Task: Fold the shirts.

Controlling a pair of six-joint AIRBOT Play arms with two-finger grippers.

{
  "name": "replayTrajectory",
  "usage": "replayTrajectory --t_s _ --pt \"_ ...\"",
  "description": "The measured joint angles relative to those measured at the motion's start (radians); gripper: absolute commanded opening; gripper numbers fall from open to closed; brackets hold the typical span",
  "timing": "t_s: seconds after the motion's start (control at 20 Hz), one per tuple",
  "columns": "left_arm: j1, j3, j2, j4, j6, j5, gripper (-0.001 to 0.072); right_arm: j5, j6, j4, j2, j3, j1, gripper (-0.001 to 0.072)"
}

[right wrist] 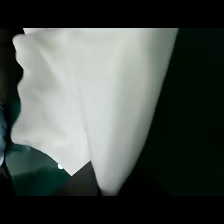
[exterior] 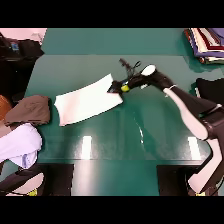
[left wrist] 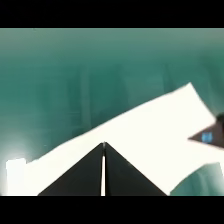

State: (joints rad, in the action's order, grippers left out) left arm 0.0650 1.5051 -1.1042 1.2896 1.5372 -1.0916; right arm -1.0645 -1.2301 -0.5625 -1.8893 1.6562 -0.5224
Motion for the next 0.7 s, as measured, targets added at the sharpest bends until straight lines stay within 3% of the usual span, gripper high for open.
replayTrajectory --t_s 0.2,0.4,0.7 --pt "0.091 0.000 0.000 -0.006 0.000 0.007 0.0030 -0.016 -0.002 -0.043 0.140 0.014 0.206 0.0018" --pt "0.149 0.000 0.000 -0.008 0.000 0.021 0.0030 -0.033 -0.056 -0.207 0.274 0.018 0.479 0.0018" --pt "0.174 0.000 0.000 -0.031 0.008 0.060 0.0030 -0.031 -0.091 -0.326 0.348 0.011 0.864 0.0018"
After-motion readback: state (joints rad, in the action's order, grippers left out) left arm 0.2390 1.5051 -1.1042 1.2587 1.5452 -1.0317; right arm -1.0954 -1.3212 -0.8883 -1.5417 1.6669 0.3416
